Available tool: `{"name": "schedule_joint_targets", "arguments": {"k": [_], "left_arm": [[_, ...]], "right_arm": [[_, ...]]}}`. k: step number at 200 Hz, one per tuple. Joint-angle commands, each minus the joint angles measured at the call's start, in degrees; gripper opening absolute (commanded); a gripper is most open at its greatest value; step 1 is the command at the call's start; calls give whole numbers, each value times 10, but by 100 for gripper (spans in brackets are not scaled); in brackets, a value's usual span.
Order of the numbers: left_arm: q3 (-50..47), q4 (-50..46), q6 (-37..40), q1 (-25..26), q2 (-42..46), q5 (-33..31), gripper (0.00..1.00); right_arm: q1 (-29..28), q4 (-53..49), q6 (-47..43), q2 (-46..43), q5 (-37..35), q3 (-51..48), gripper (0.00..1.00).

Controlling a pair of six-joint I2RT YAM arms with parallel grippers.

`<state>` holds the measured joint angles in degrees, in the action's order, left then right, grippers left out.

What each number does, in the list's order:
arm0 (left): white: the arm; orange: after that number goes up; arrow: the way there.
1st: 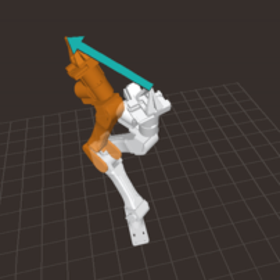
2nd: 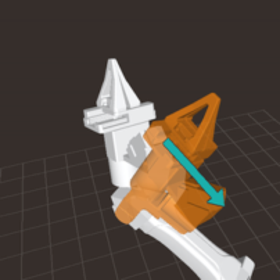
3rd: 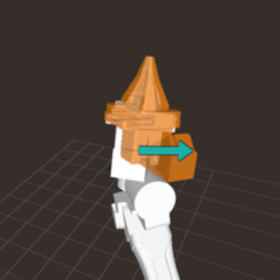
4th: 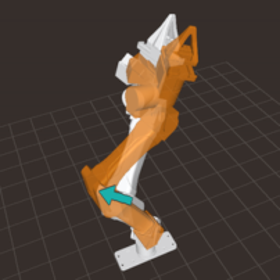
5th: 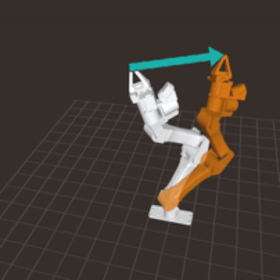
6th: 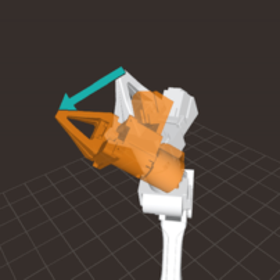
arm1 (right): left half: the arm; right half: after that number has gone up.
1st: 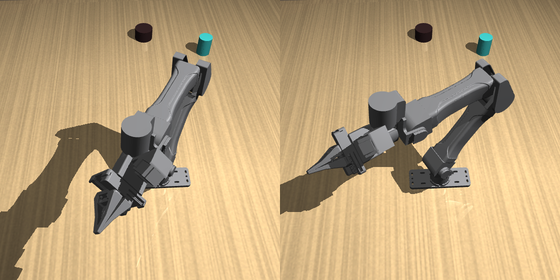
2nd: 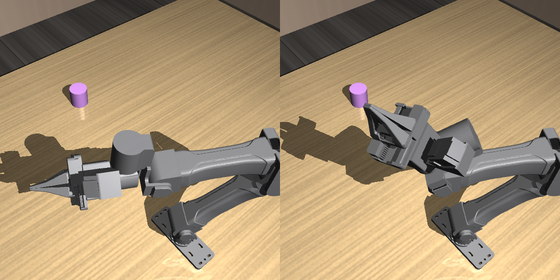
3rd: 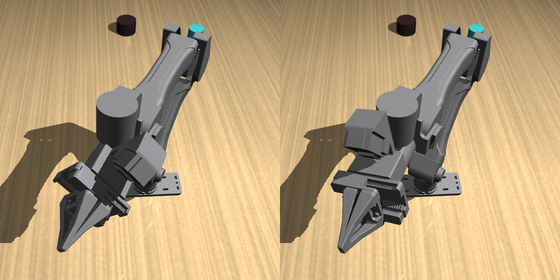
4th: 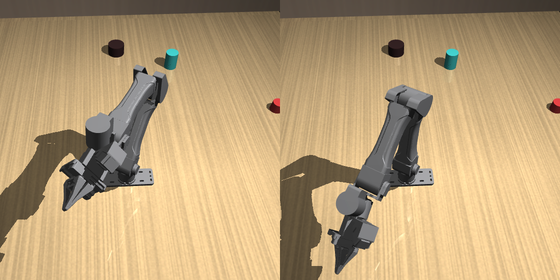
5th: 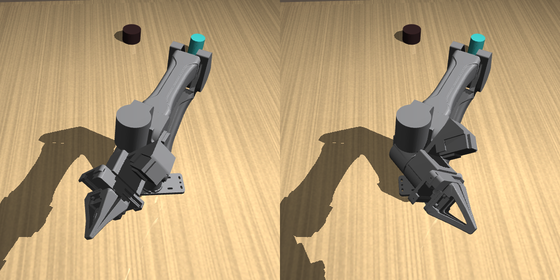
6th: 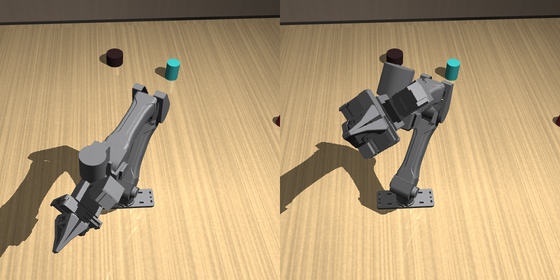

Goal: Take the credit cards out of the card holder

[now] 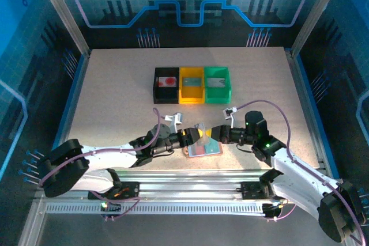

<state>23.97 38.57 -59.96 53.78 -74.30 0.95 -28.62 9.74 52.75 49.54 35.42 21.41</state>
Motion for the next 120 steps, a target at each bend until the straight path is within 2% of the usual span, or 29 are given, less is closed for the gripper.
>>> {"name": "schedule_joint_targets", "arguments": {"k": [1,70,120], "left_arm": [[-13,63,-13,5,-8,7,55],[-27,96,-26,7,-7,9,48],[-31,105,-28,7,-12,9,37]], "right_arm": [[-8,17,0,1,4,-3,0],[-11,-2,-18,2,-17,-7,0],[-14,-25,-32,-10,-34,-5,0]]}}
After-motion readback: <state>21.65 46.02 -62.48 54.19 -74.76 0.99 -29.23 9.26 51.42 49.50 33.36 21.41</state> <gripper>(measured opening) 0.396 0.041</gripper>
